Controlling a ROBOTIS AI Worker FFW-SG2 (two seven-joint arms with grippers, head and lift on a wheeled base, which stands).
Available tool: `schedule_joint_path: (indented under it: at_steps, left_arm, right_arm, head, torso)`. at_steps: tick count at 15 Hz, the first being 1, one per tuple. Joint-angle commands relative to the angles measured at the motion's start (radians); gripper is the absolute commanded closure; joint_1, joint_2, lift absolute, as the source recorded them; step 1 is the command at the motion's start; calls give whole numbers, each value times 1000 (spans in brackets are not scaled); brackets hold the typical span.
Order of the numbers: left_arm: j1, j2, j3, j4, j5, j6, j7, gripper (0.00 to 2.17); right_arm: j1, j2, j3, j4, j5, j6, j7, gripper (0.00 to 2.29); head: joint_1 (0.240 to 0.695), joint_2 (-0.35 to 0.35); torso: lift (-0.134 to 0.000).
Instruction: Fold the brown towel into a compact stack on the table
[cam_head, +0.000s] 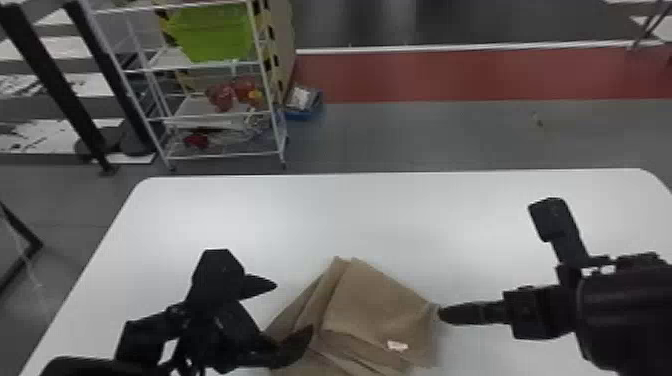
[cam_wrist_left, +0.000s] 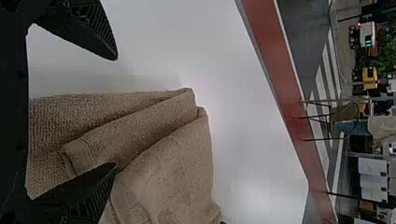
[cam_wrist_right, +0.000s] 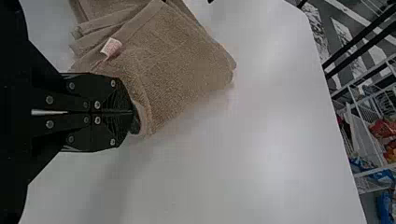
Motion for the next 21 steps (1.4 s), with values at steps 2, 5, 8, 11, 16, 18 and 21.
schedule_joint_path:
  at_steps: [2,5,8,11,16,18,21]
  left_arm:
    - [-4,-3,11,-6,1,0,-2,70]
    - [-2,-3,39,-15,21,3,-2,70]
    - [7,-3,77,-30,50,3,5,70]
    - [15,-3,109,-32,113,0,21,70]
    - [24,-3,112,-33,128,-9,38,70]
    - [36,-3,123,-42,151,-31,58,70]
    - [39,-3,131,-41,167,-34,70,70]
  right_arm:
    - [22,-13,14,-48,26,30,8,1642]
    - [-21,-9,118,36,90,30,8,1642]
    - [-55,-1,192,102,124,30,8,1642]
    - [-58,24,210,113,127,30,8,1642]
    - [-127,67,220,171,93,30,-61,1642]
    - [-152,67,226,216,56,30,-132,1642]
    - [-214,67,223,334,19,30,-212,1642]
  head:
    - [695,71]
    - [695,81]
    - [695,123]
    - [695,174]
    - [695,222]
    - [695,223]
    - [695,215]
  torso:
    - [-119]
    - [-119]
    - [-119]
    - [-119]
    - [-119]
    - [-119]
    - [-119]
